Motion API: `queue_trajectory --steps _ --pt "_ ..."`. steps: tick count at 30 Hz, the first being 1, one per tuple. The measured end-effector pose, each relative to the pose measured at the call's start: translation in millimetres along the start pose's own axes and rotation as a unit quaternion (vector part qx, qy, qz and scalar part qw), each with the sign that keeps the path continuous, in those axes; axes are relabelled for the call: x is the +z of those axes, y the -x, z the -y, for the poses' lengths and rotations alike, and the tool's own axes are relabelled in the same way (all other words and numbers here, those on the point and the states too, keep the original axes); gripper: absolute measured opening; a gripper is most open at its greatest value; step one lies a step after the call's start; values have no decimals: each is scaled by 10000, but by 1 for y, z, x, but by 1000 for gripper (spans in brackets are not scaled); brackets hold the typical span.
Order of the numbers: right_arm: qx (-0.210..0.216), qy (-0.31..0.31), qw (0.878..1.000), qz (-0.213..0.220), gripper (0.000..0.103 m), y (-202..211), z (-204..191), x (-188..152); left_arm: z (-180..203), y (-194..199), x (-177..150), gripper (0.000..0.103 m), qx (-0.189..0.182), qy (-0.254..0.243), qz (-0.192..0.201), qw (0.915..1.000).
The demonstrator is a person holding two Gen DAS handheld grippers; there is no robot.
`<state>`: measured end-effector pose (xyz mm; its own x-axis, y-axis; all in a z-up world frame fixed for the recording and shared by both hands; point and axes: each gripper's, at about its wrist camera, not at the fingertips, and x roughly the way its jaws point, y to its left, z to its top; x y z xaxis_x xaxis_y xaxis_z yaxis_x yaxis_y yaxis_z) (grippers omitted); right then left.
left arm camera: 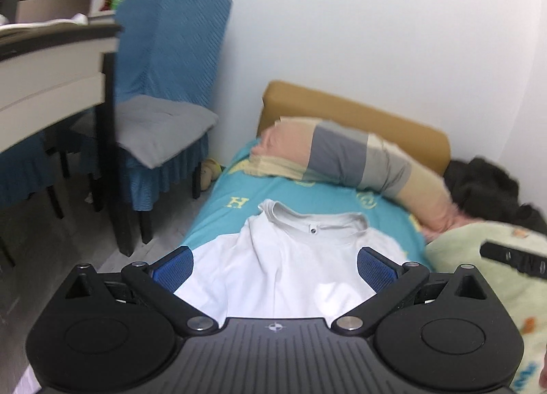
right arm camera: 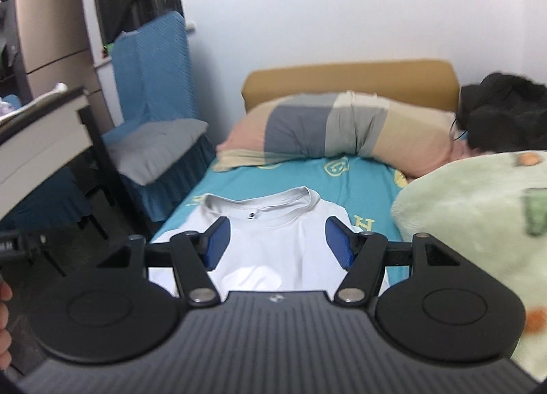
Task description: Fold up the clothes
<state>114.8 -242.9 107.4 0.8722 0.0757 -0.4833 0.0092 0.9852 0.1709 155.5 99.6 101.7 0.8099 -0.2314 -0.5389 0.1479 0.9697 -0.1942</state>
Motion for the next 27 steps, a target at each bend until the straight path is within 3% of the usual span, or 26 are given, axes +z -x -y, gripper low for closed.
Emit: queue_trajectory --steps 4,8,14,18,24,27 --pt "28 -308 9994 142 64 69 -8 -10 0 55 10 103 149 228 -190 9994" --pt "168 -384 9989 199 64 117 -12 -25 -13 87 13 103 39 706 -288 9971" --pt "345 -416 9979 361 64 145 -5 -71 -46 75 -17 103 88 1524 -506 9870" --pt "333 -549 9977 204 64 131 7 -109 -86 44 -39 103 131 2416 -800 9670" --pt "356 -751 9965 -117 65 95 18 -160 -157 -14 -79 102 -50 3931 -777 9162" --pt "357 -619 9969 -316 64 73 20 -178 -174 -50 -97 100 56 4160 -845 9054"
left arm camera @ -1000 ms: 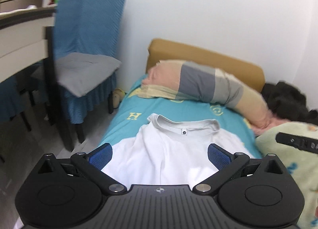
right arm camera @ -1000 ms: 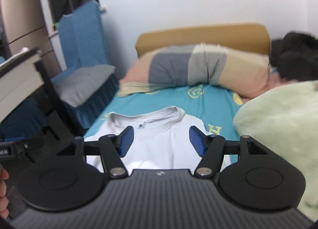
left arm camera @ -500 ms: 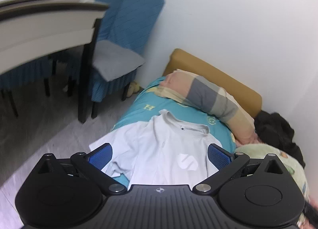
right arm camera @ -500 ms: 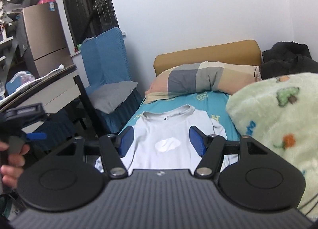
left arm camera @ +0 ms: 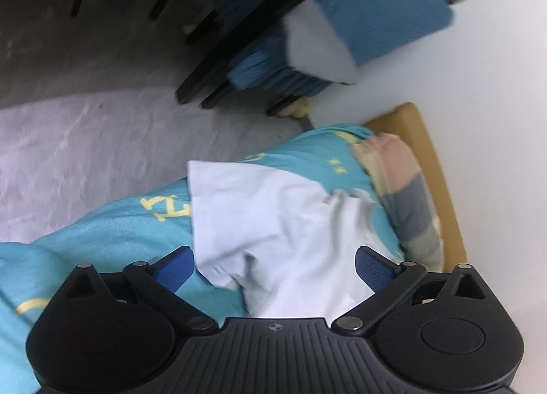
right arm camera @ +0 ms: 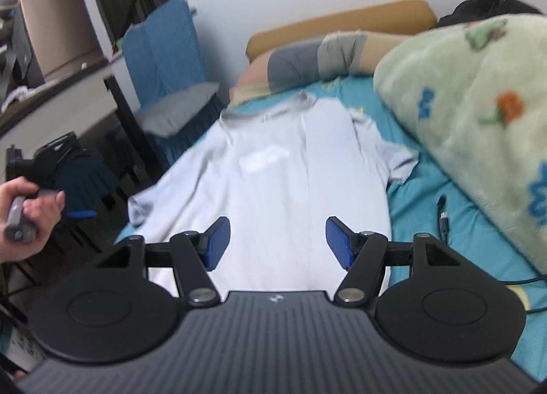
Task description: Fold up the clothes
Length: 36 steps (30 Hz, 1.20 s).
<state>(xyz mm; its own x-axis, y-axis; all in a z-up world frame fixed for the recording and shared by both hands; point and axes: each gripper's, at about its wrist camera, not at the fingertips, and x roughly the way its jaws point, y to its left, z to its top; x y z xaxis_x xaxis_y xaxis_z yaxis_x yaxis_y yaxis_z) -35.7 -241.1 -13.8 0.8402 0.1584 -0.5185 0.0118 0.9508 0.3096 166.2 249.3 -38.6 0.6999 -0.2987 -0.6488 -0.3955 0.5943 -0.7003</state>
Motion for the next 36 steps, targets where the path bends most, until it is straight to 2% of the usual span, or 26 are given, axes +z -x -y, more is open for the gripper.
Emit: queue_trajectory --steps 5,8,11,14,19,21,23,24,26,29,31,32,33,35,36 --pt "-11 -143 9998 -169 65 -38 14 -8 -20 -56 5 96 258 75 162 9995" --pt "7 -101 9996 -267 65 -61 18 -12 -28 -82 10 88 319 81 253 9991" --pt "4 47 9989 -468 64 -82 19 -16 -30 -96 10 87 271 144 573 9979" --pt "37 16 9982 -603 65 -99 22 -19 -29 -110 13 80 338 -41 600 9976" --pt "37 267 9983 -520 66 -104 17 -22 -21 -132 25 50 902 -432 433 9940" --pt "54 276 9982 -535 66 -105 16 -25 -13 -139 30 46 987 -700 330 9921" --pt "56 345 9979 -544 66 -107 12 -28 0 -143 37 27 1058 -991 247 9891" --pt "51 382 9978 -536 66 -107 11 -28 7 -145 41 4 1095 -1138 207 9872" --pt "54 395 9979 -514 66 -109 10 -27 24 -146 49 2 1202 -1501 191 9811" --pt "77 326 9984 -459 66 -112 13 -26 69 -141 65 2 1410 -2400 590 9587" --pt "86 314 9986 -424 66 -115 15 -24 98 -136 78 2 1651 -2824 1067 9389" --pt "90 310 9987 -400 66 -116 15 -24 111 -135 84 2 1861 -2977 1356 9265" --pt "101 313 9988 -376 66 -117 15 -24 122 -136 88 2 2114 -3156 1641 9104" --pt "120 291 9990 -321 66 -119 16 -25 135 -146 88 2 2685 -3660 2008 8681" --pt "129 265 9991 -290 66 -120 17 -25 138 -151 89 3 2838 -3815 2042 8557"
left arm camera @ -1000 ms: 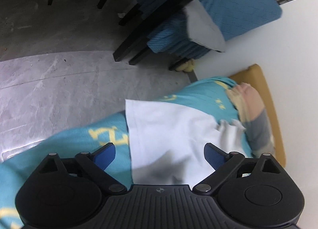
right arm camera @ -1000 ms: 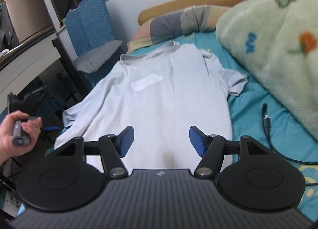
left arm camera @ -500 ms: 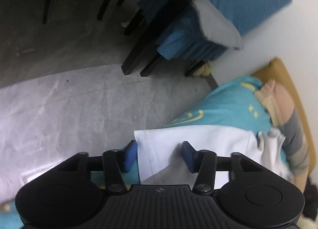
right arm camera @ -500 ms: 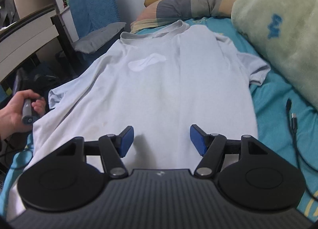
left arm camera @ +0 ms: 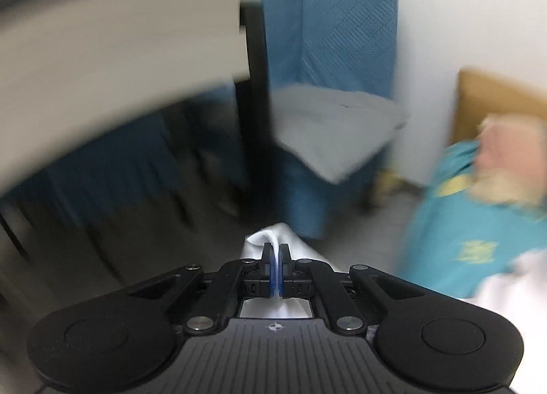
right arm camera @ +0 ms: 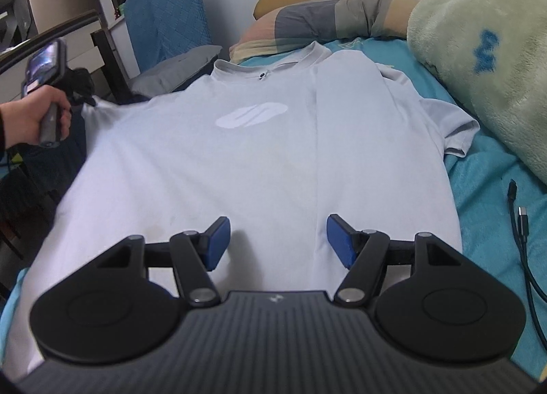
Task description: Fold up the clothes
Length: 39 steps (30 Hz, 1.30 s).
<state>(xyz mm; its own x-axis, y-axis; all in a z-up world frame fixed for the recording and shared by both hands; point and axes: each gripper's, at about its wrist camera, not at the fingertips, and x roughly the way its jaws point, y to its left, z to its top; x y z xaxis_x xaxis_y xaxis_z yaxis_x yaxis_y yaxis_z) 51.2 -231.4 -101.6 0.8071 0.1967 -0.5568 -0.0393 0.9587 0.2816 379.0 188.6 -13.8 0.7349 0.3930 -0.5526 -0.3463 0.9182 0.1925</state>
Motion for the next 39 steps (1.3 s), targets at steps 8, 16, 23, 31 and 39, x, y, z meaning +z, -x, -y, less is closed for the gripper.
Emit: queue_trajectory --steps 8,16,23,31,39 --pt "7 18 9999 158 66 -2 0 0 2 41 -12 56 -589 247 -572 9963" --pt "1 -13 9995 300 65 9 -3 -4 23 222 -77 88 -1845 -167 -510 9814" --pt "-34 390 9979 511 64 34 -11 -10 45 346 -140 99 -2713 -317 -500 9607" --pt "-439 -748 9922 891 65 77 38 13 38 391 -175 102 -2831 -558 -166 9573" --pt "-669 -1734 9796 767 62 64 92 32 24 381 -177 103 -3009 -392 -121 9528"
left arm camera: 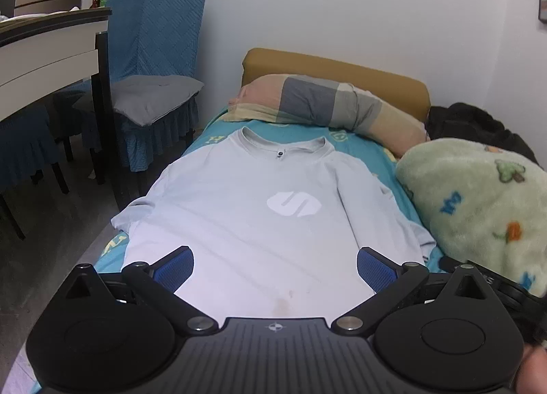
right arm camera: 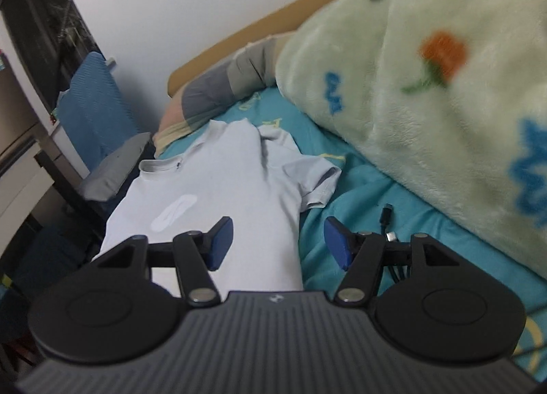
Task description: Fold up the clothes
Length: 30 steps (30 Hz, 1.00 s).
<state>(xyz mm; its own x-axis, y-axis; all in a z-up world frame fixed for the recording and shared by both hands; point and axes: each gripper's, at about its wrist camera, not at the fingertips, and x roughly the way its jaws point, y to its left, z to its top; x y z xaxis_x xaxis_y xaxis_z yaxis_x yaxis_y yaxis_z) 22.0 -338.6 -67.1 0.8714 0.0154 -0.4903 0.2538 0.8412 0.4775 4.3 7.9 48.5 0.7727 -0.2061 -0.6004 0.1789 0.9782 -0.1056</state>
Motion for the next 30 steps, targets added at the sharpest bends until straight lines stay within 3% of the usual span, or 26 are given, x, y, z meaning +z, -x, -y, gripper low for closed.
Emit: queue_trajectory --steps 10,11,13,14,16,18,21,23,27,30 --pt "-408 -227 9988 172 61 -86 22 18 -17 -33 -5 103 106 73 -244 9996" --pt "-454 -232 9986 156 57 -93 23 18 -17 -37 -5 103 120 64 -270 9995" --pt "-468 -38 9989 54 22 -102 18 17 -15 -46 -4 103 142 59 -325 9994" --pt "-520 214 9984 105 13 -100 8 17 -15 -50 -4 103 143 67 -350 9993" --pt "-625 728 9951 217 8 -97 -13 17 -12 -56 -3 103 101 80 -346 9993" --pt "-448 1317 9893 439 7 -89 -38 16 -8 -56 -1 103 79 -20 -213 9997" --pt "-227 2440 9669 715 7 -78 -82 6 0 -53 1 103 96 -218 6 9997" --pt "121 2837 9570 588 7 -80 -103 -5 4 -51 -1 103 82 -350 99 9993" --pt "882 3051 9478 -288 7 -96 -125 -28 6 -46 -5 103 105 -527 190 9984" --pt "1065 2716 9544 -635 7 -101 -124 -27 0 -43 -6 103 136 -423 192 9988"
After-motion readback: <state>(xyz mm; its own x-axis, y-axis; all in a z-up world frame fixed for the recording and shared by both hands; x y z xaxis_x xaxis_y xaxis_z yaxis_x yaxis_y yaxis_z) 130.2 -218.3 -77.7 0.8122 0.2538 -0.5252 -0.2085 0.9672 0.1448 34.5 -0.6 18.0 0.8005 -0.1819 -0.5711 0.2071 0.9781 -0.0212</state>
